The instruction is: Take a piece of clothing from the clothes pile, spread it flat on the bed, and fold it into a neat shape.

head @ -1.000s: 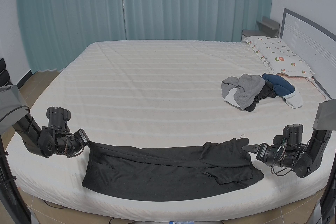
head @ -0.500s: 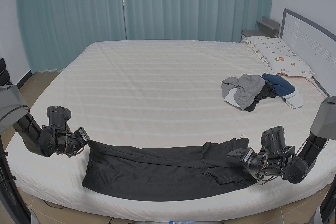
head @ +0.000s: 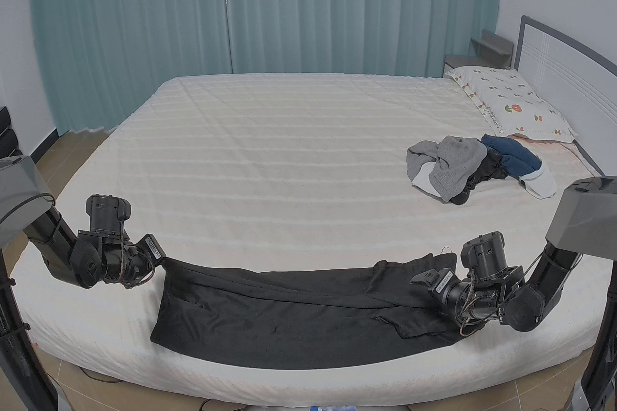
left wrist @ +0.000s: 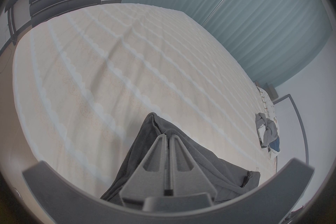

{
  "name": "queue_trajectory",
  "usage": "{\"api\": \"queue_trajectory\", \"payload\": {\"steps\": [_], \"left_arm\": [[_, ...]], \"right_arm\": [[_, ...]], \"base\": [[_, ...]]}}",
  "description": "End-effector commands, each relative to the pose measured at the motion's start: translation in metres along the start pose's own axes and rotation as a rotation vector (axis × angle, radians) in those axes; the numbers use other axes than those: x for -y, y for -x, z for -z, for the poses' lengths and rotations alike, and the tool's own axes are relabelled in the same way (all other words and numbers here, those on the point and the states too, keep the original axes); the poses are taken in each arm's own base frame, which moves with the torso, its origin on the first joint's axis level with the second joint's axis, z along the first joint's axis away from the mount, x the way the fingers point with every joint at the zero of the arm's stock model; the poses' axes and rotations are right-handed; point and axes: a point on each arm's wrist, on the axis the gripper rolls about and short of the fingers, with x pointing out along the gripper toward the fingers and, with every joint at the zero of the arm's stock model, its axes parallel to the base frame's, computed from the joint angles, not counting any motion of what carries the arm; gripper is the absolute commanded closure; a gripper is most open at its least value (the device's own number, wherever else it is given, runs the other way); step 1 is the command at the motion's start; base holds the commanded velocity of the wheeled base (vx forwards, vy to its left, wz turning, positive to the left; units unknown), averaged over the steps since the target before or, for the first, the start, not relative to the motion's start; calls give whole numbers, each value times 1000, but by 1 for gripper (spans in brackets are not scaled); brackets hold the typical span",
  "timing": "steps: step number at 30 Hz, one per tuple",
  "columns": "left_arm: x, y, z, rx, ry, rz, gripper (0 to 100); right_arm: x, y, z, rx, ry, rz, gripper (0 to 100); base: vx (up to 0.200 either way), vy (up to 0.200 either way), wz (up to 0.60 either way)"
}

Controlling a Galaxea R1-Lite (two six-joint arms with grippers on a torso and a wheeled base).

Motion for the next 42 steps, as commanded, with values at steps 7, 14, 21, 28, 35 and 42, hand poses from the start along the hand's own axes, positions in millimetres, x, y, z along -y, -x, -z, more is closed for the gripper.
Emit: {"api": "queue_trajectory", "payload": {"steps": [7,14,21,28,35,42], "left_arm": [[0,0,0,0,4,3,100],[1,1,-1,2,5,10,100],[3,0,-4,10,3,15,100],[13,-4,-22,74,49,52,100],[20,-12,-36,179,131,140,100],[8,-21,-33,265,136,129,100]], "right_arm": [[-2,-10,-4,34,-30,10,100],[2,-18,-3,68,-28,51,100],[-1,-16,-9,74,-33,72,100],[-31,-14,-52,189,-67,-32,100],[-70,-21,-86,301,-64,-177,100],[-58,-30,-67,289,56,-164,100]], "base": [[0,0,0],[0,0,0],[0,0,0],[0,0,0],[0,0,0],[0,0,0]]}}
